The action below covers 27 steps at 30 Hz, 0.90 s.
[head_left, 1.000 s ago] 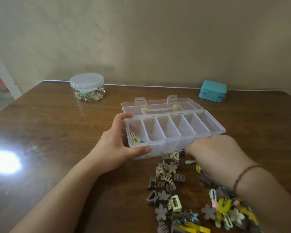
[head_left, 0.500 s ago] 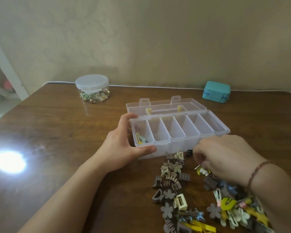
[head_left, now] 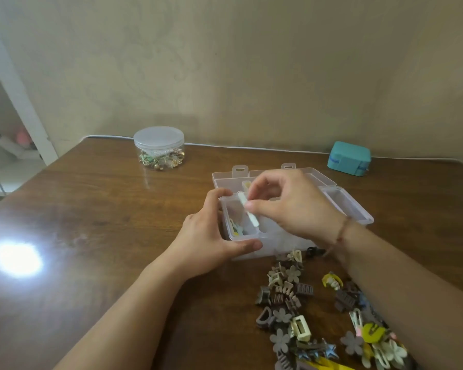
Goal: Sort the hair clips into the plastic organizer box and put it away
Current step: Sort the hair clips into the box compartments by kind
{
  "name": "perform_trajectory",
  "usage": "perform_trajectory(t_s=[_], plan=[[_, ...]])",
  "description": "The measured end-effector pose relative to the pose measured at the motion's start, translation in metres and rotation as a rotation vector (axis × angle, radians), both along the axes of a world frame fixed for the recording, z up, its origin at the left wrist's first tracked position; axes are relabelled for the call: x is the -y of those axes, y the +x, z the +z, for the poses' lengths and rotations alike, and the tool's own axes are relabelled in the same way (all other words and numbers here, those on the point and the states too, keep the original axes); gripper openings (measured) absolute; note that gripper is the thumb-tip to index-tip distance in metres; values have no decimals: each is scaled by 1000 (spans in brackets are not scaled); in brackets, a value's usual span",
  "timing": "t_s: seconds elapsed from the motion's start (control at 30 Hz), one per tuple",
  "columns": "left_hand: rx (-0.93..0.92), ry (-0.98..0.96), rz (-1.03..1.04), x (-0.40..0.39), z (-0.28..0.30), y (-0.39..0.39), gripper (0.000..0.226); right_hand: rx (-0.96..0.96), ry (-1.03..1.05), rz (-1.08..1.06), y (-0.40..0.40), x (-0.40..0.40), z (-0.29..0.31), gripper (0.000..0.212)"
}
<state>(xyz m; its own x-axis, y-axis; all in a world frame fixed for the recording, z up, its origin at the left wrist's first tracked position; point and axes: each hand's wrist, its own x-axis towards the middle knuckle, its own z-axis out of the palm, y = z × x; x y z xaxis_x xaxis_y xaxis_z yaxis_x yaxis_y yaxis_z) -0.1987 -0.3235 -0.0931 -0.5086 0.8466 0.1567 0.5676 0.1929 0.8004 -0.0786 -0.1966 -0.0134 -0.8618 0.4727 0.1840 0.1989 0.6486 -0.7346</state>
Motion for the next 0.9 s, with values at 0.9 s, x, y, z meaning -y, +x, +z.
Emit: perform_trajectory(t_s=[0.9], plan=[[7,16,0,-2,-1,2,93,720,617,453,106,8,-7,35]])
